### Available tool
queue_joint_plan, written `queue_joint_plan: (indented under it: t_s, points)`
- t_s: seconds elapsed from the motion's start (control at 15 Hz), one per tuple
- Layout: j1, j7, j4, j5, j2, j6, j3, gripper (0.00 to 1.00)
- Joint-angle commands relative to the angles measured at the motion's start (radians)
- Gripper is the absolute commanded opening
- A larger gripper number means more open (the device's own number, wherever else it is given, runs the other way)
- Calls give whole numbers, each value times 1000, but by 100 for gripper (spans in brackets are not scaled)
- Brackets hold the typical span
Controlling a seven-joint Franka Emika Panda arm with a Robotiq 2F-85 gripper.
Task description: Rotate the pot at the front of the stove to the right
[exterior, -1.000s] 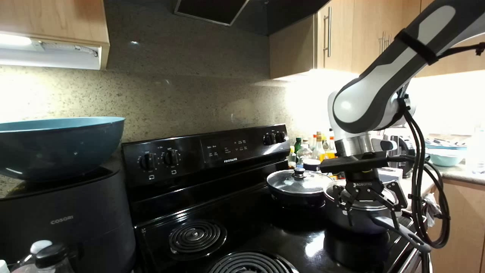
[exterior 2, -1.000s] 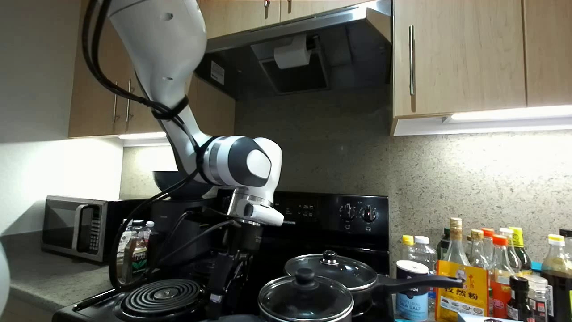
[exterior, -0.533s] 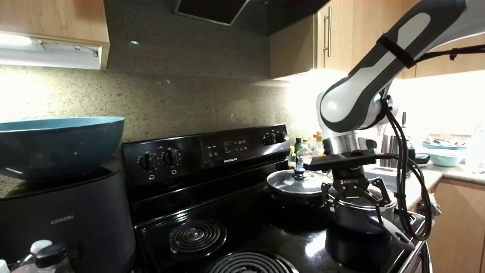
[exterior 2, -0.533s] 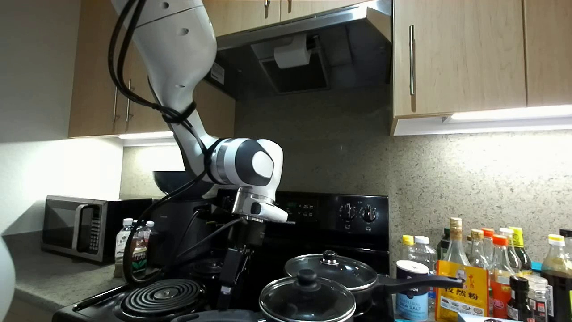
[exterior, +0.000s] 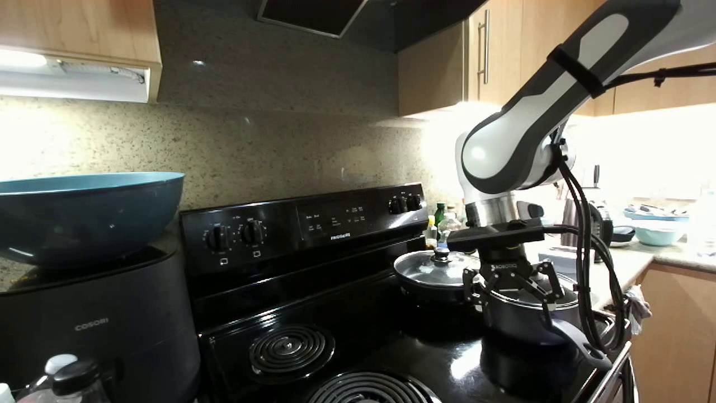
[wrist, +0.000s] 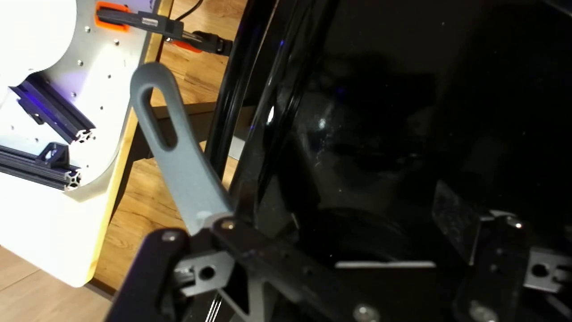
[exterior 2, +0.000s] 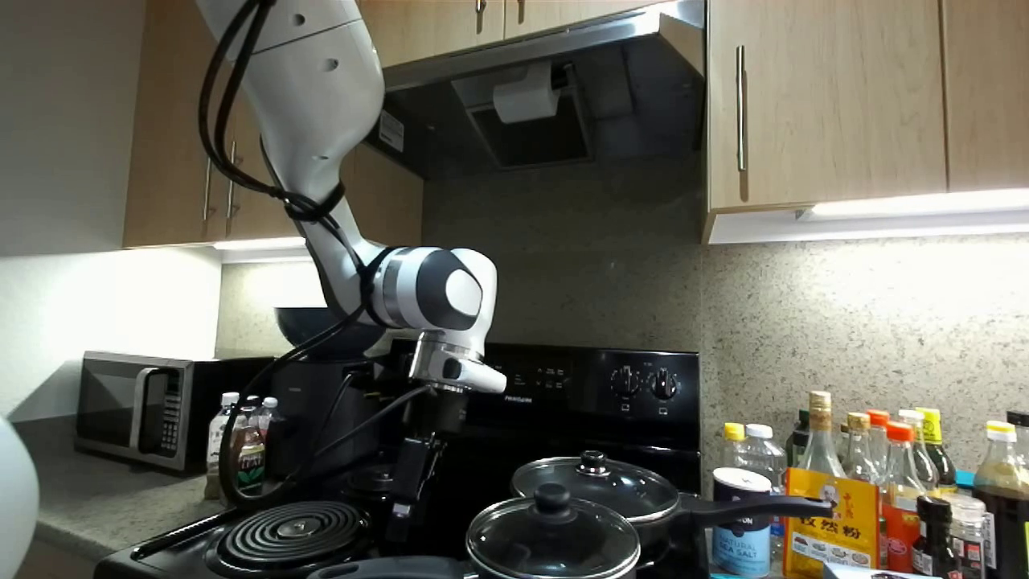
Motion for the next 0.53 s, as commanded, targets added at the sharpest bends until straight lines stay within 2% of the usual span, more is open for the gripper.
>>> queue_joint_plan:
  t_s: [0.0,0.47]
  points:
    - [-7,-59,38,15,61,-20,-15,100]
    - [-15,-54,26,12,96,-20,-50,100]
